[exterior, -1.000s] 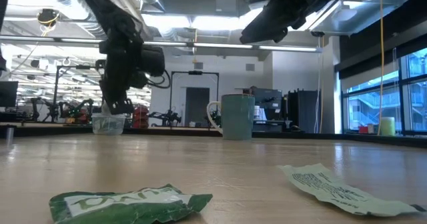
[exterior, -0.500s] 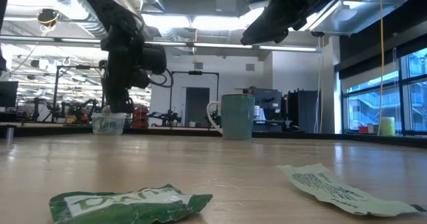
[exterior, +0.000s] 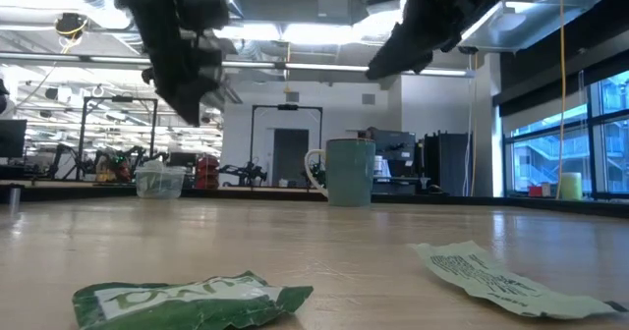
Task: Pick and place Stevia / Truvia into bins
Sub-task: Put the stevia packet into the transparent bin
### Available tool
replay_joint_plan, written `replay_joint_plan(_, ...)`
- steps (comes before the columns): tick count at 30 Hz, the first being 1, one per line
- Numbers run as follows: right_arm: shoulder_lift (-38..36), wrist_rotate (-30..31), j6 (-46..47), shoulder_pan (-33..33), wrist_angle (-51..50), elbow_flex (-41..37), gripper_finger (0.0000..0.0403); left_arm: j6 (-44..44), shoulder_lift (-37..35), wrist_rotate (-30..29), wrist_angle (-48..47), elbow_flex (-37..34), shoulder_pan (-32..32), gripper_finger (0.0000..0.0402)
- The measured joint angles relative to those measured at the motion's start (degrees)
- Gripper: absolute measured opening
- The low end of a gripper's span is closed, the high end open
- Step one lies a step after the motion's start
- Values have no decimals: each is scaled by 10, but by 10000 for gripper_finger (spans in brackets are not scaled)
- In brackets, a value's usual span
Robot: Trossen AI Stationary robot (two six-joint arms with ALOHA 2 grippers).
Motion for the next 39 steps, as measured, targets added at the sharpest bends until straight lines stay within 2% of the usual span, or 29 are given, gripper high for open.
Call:
replay_joint_plan(7, 0, -1, 30, 4, -44, 0, 123, 0, -97, 168, 221, -108, -96, 85)
replay_joint_plan(12, 0, -1, 27, 10, -40, 0, 123, -16, -113, 271, 436, -206, -171, 82)
replay_joint_plan(16, 0, 0, 27, 9, -38, 0, 123, -30, -102, 303, 614, -274, -231, 81)
replay_joint_plan(19, 0, 1, 29, 9, -38, 0, 123, -29, -96, 301, 689, -303, -266, 81)
replay_joint_plan(21, 1, -19, 29, 10, -38, 0, 123, -28, -95, 298, 712, -314, -282, 81)
replay_joint_plan(24, 16, -105, 15, 22, -36, 0, 123, -27, -95, 295, 726, -321, -297, 81)
replay_joint_plan(27, 46, -153, 14, 51, -8, 0, 123, -18, -95, 295, 727, -321, -304, 79)
replay_joint_plan(35, 132, -201, 71, 104, 29, 0, 123, -18, -95, 294, 724, -321, -305, 78)
replay_joint_plan(39, 158, -206, 86, 123, 59, 0, 123, -22, -95, 294, 724, -321, -305, 79)
